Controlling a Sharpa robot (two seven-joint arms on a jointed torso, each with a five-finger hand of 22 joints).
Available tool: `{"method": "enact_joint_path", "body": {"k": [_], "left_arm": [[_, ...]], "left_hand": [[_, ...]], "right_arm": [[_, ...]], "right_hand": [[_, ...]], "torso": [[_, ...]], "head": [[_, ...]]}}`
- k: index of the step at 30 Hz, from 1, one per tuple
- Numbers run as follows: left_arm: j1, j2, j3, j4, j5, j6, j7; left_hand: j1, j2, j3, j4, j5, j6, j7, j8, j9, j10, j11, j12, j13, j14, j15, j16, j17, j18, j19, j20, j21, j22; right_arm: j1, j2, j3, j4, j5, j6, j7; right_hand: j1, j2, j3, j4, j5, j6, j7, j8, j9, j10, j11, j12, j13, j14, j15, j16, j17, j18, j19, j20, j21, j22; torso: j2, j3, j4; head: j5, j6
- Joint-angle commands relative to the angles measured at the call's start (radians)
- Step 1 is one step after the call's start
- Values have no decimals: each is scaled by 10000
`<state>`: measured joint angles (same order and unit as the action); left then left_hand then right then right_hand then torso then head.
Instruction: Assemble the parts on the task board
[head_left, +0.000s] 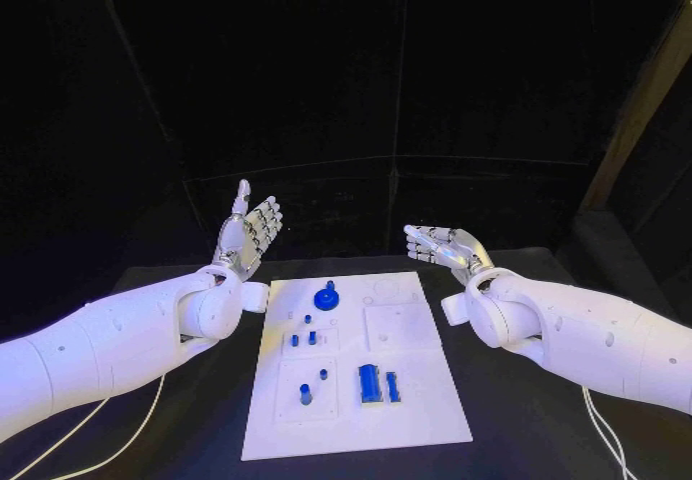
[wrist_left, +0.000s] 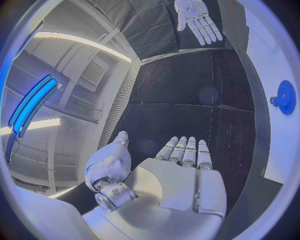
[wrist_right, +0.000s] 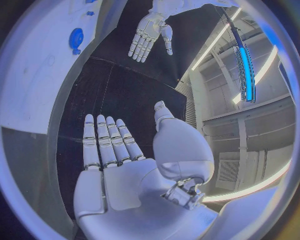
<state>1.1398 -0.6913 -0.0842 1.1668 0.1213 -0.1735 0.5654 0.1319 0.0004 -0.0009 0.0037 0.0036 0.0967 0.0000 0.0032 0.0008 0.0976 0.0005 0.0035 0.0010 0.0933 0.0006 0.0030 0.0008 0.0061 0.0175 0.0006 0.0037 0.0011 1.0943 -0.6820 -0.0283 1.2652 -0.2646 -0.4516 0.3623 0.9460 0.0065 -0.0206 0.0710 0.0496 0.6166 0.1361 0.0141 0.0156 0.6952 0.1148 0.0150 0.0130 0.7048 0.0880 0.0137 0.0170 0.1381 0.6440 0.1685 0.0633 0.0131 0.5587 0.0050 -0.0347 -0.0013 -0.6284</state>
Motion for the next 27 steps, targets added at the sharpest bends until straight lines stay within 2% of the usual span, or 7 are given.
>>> {"method": "enact_joint_path", "body": {"k": [1,7,8,13,14,16,27], "left_arm": [[-87,-99,92,484,-281,-1181,-63],[-421,-423,401,1943,-664,-3148,-224],[-476,-476,452,2184,-728,-3473,-250],[-704,-698,662,3180,-989,-4817,-360],[-740,-733,696,3338,-1031,-5029,-377],[-810,-801,761,3647,-1112,-5445,-411],[-898,-887,842,4032,-1213,-5965,-454]], "left_hand": [[-493,-4,9,-37,-36,-967,0,-32,-8,-976,-5,-35,-10,-933,-6,-30,-8,-61,-175,-6,-37,-11],[-1319,-4,9,-37,-36,-967,0,-32,-8,-976,-5,-35,-10,-933,-6,-30,-8,-61,-175,-6,-37,-11],[-1319,-4,9,-37,-36,-967,0,-32,-8,-976,-5,-35,-10,-933,-6,-30,-8,-61,-175,-6,-37,-11],[-1319,-4,9,-37,-36,-967,0,-32,-8,-976,-5,-35,-10,-933,-6,-30,-8,-61,-175,-6,-37,-11],[-1319,-4,9,-37,-36,-967,0,-32,-8,-976,-5,-35,-10,-933,-6,-30,-8,-61,-175,-6,-37,-11],[-1319,-4,9,-37,-36,-967,0,-32,-8,-976,-5,-35,-10,-933,-6,-30,-8,-61,-175,-6,-37,-11],[-1319,-4,9,-37,-36,-967,0,-32,-8,-976,-5,-35,-10,-933,-6,-30,-8,-61,-175,-6,-37,-11]], "right_arm": [[-69,-185,60,662,886,-1075,580],[-315,-707,207,2231,2043,-2462,1236],[-343,-766,223,2407,2173,-2618,1309],[-429,-951,275,2961,2582,-3108,1541],[-437,-968,280,3012,2619,-3153,1562],[-443,-980,283,3048,2646,-3184,1577],[-443,-980,283,3048,2646,-3184,1577]], "right_hand": [[-3064,-65,206,-710,-496,-1996,-442,-141,-156,-2252,-372,-150,-130,-2282,-880,-137,-170,-461,-2087,-542,-633,-131],[-4453,-65,206,-710,-496,-2903,-640,-141,-156,-3268,-1148,-150,-130,-3319,-880,-137,-170,-570,-3034,-788,-633,-131],[-4643,-65,206,-710,-496,-3029,-1361,-141,-156,-3415,-1148,-150,-130,-3459,-880,-137,-170,-570,-3158,-830,-633,-131],[-5483,-65,206,-710,-496,-3568,-1361,-141,-156,-4030,-1148,-150,-130,-4089,-880,-137,-170,-679,-3733,-978,-633,-131],[-5645,-65,206,-710,-496,-3675,-1361,-141,-156,-4152,-1148,-150,-130,-4208,-880,-137,-170,-678,-3845,-1685,-633,-131],[-5990,-65,206,-710,-496,-3902,-1361,-141,-156,-4408,-1148,-150,-130,-4462,-880,-137,-170,-1381,-4072,-1685,-633,-131],[-7250,-65,206,-710,-496,-4725,-1361,-141,-156,-5324,-1148,-150,-130,-5399,-880,-137,-170,-1381,-4935,-1685,-633,-131]], "torso": [[-121,-42,290],[-145,-50,347],[-145,-50,347],[-145,-50,347],[-145,-50,347],[-145,-50,347],[-145,-50,347]], "head": [[11,219],[13,284],[13,284],[13,284],[13,284],[13,284],[13,284]]}}
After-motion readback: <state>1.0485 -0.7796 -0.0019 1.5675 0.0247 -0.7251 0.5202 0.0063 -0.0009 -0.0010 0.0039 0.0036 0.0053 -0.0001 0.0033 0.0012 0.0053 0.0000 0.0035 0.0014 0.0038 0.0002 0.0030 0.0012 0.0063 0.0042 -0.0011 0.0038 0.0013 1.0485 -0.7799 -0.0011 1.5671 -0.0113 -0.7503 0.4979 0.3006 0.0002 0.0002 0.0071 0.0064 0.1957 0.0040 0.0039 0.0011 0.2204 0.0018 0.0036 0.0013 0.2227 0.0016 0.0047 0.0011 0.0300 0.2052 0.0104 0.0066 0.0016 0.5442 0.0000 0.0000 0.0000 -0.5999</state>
